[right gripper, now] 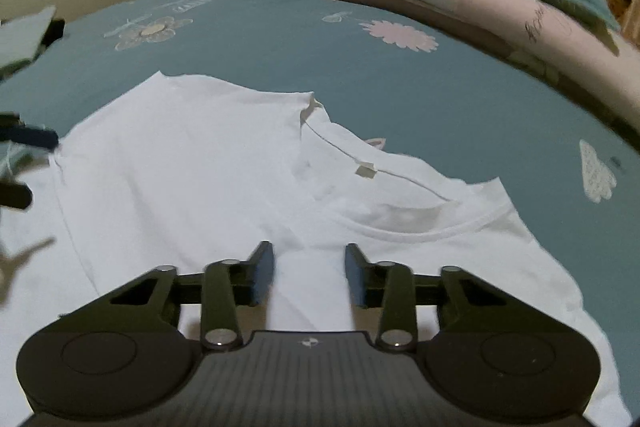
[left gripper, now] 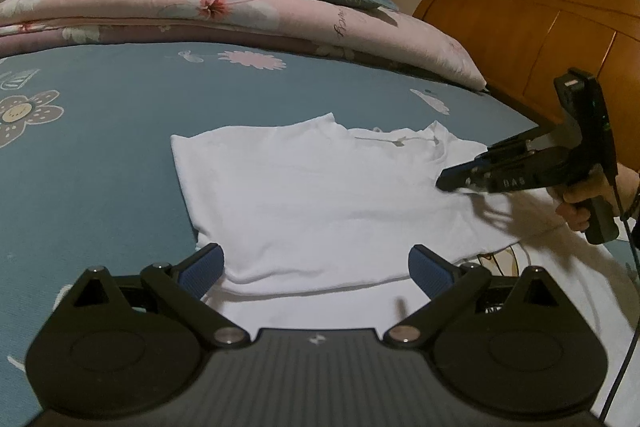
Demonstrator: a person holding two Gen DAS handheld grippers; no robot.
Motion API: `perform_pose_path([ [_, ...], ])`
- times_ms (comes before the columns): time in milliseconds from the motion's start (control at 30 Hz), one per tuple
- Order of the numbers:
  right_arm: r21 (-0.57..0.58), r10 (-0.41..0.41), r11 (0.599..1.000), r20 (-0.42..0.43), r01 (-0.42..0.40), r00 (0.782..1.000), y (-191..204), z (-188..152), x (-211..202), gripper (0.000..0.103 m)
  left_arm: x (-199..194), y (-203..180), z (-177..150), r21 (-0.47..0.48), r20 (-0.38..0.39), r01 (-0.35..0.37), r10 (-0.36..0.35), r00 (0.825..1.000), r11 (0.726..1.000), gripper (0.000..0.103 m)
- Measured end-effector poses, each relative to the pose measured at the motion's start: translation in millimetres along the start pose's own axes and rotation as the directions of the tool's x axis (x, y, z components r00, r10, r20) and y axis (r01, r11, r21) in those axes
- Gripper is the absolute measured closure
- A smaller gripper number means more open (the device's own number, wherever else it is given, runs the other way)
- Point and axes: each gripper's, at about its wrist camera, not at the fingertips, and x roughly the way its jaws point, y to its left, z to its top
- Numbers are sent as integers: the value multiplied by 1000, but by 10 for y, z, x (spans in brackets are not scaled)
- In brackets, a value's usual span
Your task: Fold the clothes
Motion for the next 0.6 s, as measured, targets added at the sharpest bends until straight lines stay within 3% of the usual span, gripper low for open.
perform_pose_path([
  [233,7,-90,996,68,90,994,67,20,-48,103,3,16,0,-1,5,0,0,1000,1000,5],
  [400,11,-134,991,44,134,990,85,70,-33,97,-17,34,7,-11,12,3,-3,1000,1000,5],
  [467,53,-121,992,80,117,989,109,114,-115,93,-39,41,16,-19,17,2,-2,1000,1000,5],
  [600,44,9,999,76,-13,997,329,223,-59,86,-78,67,34,-37,26,4,-3,1000,999,5],
])
